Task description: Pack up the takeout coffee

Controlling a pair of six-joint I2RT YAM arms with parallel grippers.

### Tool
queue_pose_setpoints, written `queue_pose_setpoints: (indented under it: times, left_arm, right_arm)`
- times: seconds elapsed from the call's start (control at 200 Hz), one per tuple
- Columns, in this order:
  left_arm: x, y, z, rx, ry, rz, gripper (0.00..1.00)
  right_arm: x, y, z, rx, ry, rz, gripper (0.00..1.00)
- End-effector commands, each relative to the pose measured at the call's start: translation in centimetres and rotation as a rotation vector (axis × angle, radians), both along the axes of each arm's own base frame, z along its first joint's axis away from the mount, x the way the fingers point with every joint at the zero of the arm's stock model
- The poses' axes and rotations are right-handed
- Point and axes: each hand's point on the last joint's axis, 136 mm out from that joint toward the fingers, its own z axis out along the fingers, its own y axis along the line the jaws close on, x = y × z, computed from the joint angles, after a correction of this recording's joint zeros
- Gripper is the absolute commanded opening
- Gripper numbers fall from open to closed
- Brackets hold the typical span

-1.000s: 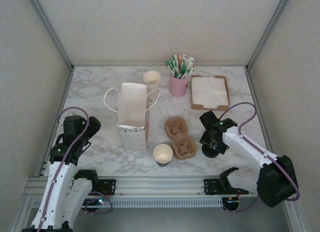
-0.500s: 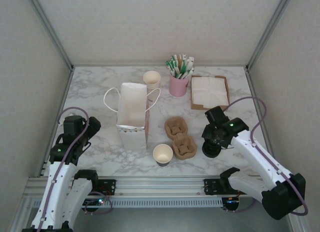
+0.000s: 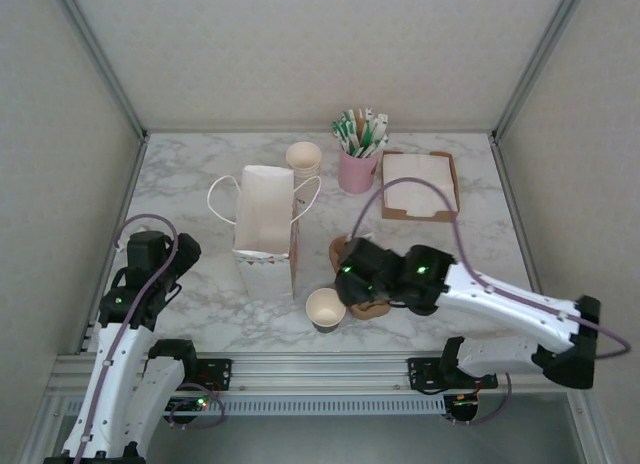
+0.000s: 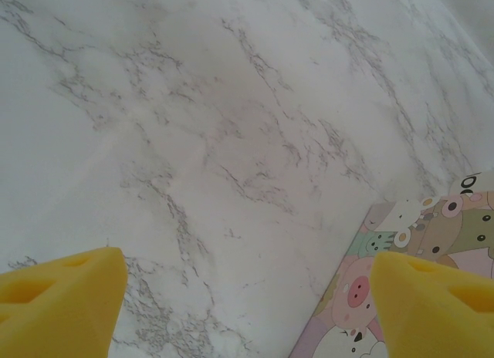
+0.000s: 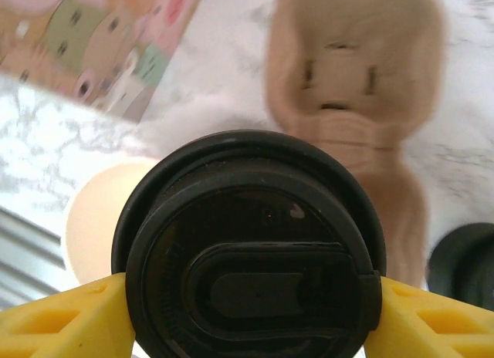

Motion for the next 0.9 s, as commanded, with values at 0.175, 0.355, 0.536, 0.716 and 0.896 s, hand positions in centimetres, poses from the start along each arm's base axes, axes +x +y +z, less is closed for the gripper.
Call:
queue_pose_setpoints:
  times: [0.175,0.355,0.536,0.716,0.896]
  left_arm:
    - [-0.3,0.4,0.0,0.018,0.013,0.014,0.82]
    - [-0.3,0.5,-0.1,0.021,0.016,0.017,0.82]
    - [-0.2,0.5,-0.2,0.021,0.02,0.014,0.82]
    - [-0.2,0.5,-0.2,0.02,0.018,0.016,0.82]
    - [-0.2,0.5,-0.3,0.021,0.022,0.015,0.82]
  right_arm:
    - [-1.5,3.5,-0.8,-0.006,0.002,0.151,0.71]
    - [-2.8,4.8,-2.4,-0.046,0.042,0.218,0.72]
    - [-3.1,5.5,-2.8,-0.06,0.054,0.244,0.72]
    - [-3.2,5.4,-3.3,-0.077,0.064,0.244,0.73]
    - [-3.2,5.6,-3.5,-0.076,0.069,0.246,0.73]
